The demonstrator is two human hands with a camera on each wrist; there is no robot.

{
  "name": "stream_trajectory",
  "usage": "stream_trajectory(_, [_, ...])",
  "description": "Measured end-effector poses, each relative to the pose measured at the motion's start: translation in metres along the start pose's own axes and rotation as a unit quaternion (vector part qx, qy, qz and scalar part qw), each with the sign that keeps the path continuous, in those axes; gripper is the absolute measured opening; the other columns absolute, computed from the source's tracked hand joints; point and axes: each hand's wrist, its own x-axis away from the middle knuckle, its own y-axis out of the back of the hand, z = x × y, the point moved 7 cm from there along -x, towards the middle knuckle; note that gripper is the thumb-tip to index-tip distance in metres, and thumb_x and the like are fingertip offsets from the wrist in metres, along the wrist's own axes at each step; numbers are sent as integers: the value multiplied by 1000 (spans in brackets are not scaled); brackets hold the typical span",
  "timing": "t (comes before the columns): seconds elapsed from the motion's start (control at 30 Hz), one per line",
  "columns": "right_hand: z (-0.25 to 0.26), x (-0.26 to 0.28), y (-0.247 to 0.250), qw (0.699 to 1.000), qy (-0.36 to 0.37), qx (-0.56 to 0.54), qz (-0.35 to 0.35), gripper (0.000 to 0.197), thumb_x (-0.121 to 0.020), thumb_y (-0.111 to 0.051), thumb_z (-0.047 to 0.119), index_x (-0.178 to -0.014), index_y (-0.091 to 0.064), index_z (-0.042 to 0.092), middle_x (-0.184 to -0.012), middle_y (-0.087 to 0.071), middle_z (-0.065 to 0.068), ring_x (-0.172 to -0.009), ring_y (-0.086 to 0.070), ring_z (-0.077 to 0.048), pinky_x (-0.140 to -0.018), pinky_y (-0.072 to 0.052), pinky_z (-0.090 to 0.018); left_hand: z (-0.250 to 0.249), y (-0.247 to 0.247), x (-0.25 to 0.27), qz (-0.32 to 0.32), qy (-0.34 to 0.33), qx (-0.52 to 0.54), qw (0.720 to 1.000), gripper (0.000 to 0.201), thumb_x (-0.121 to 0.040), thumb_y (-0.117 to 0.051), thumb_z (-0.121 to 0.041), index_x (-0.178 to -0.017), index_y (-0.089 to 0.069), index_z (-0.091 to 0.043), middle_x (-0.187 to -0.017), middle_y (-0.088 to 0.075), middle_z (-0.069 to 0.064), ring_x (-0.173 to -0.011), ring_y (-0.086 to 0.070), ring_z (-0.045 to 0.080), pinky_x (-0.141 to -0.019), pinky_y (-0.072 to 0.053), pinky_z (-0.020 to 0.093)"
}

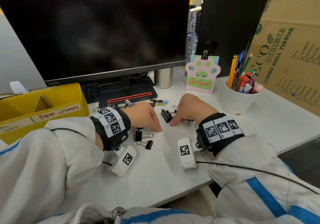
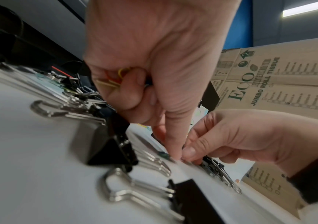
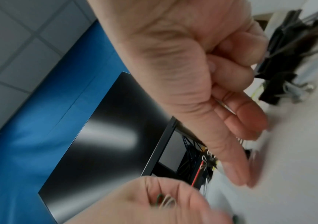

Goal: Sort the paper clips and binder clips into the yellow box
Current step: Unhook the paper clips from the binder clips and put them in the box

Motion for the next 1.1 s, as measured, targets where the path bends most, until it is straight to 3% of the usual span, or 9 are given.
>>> stream_trajectory(0.1, [4,-3,-7,1000,-5,11,0,54,-51,-96,42,-84,-69,9,-80,-75,-3,-74,-70,-21,-68,-55,-29,7,0,-1,-7,47,75,996,30,-82,-76,-47,-96,-75,-21,-84,-63,2,-69,-56,18,-58,-47,25])
stream_trajectory(0.17, [8,-4,-9,1000,-5,31,1,60,-53,-95,44,-93,-70,8,-90,-75,-5,-84,-70,-22,-75,-57,-31,9,2,1,-12,62,106,992,34,-83,-75,-48,-99,-73,-18,-86,-61,4,-67,-53,18,-55,-46,25])
stream_trajectory(0.23, [11,-6,-12,999,-3,42,5,64,-56,-94,43,-103,-69,7,-99,-73,-7,-94,-70,-24,-86,-58,-35,7,3,3,-12,40,95,995,36,-74,-81,-53,-91,-76,-22,-90,-65,-3,-82,-57,13,-79,-53,32])
stream_trajectory(0.3, [12,-7,-14,999,6,32,11,62,-60,-93,38,-108,-69,6,-104,-73,-9,-99,-70,-27,-91,-57,-38,1,4,5,-21,18,50,998,32,-67,-87,-50,-84,-77,-25,-103,-68,-9,-100,-55,10,-91,-44,30])
stream_trajectory(0.47, [11,4,-12,998,45,19,33,41,-68,-91,29,-98,-75,6,-99,-75,-10,-91,-69,-27,-87,-57,-36,-10,0,3,-24,-6,-25,999,20,-71,-88,-40,-81,-79,-26,-87,-69,-12,-81,-62,6,-64,-44,21])
stream_trajectory(0.67, [13,8,-17,993,91,50,61,23,-75,-86,27,-87,-74,11,-97,-74,-7,-88,-69,-27,-85,-56,-40,-11,-8,7,52,0,-51,997,22,-86,-74,-43,-96,-78,-23,-84,-73,-6,-75,-61,9,-68,-46,21])
stream_trajectory(0.77, [17,12,-18,990,104,71,63,20,-78,-81,25,-89,-72,10,-99,-73,-10,-86,-69,-29,-83,-57,-40,-4,-3,10,35,56,78,995,29,-96,-60,-37,-110,-69,-14,-81,-59,1,-59,-46,15,-50,-39,21])
stream_trajectory(0.9, [23,16,-12,993,98,35,46,22,-70,-86,12,-89,-76,9,-92,-74,-5,-79,-67,-24,-73,-58,-35,28,7,18,19,151,507,849,6,-92,-50,-17,-96,-48,-12,-63,-45,0,-47,-31,9,-33,-22,16])
stream_trajectory(1.1, [26,18,-14,996,70,46,27,25,-65,-84,11,-87,-73,6,-85,-71,-8,-69,-61,-23,-61,-52,-30,57,18,31,-16,172,657,734,7,-91,-40,-7,-89,-47,-10,-63,-44,-1,-49,-31,7,-32,-21,13])
